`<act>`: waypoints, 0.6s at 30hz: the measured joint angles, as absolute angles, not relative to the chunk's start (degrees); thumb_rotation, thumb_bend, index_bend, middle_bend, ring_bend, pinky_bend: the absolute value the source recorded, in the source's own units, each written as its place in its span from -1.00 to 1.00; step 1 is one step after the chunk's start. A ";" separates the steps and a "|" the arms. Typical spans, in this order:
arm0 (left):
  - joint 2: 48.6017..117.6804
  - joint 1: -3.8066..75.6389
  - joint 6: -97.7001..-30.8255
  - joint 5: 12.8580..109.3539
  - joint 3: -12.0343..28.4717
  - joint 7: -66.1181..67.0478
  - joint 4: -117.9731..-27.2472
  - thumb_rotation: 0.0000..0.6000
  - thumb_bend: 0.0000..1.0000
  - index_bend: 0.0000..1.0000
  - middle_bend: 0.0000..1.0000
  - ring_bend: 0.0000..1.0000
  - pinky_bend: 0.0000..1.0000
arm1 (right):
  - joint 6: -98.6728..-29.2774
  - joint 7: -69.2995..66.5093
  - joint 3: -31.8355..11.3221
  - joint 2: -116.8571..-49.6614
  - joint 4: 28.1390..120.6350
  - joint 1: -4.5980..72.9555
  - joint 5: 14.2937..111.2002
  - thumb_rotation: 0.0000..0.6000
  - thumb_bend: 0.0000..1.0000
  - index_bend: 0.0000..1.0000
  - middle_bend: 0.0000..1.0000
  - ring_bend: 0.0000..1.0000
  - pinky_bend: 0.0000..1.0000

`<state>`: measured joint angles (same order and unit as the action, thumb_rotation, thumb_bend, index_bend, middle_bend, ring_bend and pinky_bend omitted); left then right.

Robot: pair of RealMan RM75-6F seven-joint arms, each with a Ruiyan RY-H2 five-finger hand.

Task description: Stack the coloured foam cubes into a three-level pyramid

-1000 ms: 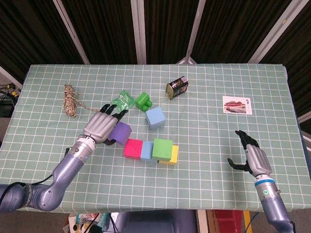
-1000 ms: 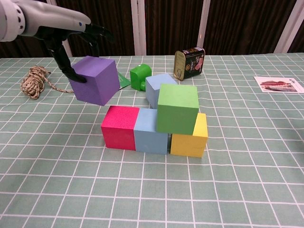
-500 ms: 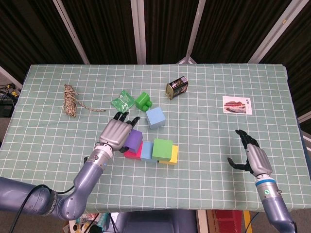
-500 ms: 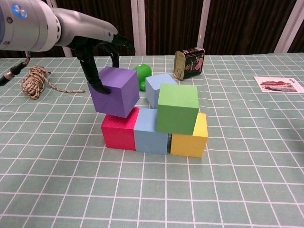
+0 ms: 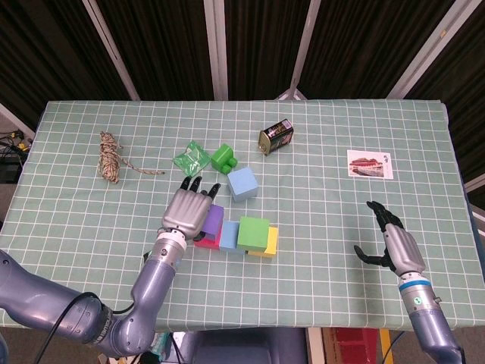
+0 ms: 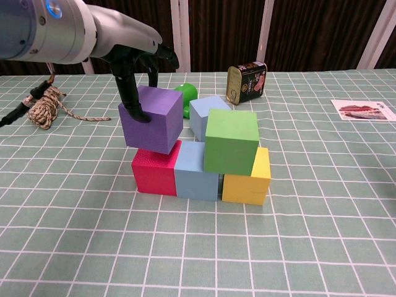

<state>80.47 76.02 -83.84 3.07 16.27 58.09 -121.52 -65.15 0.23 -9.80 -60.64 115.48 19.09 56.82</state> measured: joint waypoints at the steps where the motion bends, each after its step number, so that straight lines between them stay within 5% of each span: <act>1: 80.81 76.12 -84.05 3.06 16.34 58.21 -121.40 1.00 -0.29 -1.00 -0.27 -1.00 -0.98 | -65.15 0.18 -9.81 -60.62 115.47 19.09 56.82 1.00 -0.31 -1.00 -1.00 -1.00 -1.00; 18: 85.53 77.17 -88.38 2.76 17.98 60.77 -120.03 1.00 -0.29 -1.00 -0.24 -1.00 -0.98 | -65.10 -0.46 -10.06 -60.46 115.41 19.09 56.68 1.00 -0.31 -1.00 -1.00 -1.00 -1.00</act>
<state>85.53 77.17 -88.38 2.76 17.98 60.77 -120.03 -65.10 -0.46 -10.06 -60.46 115.41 19.09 56.68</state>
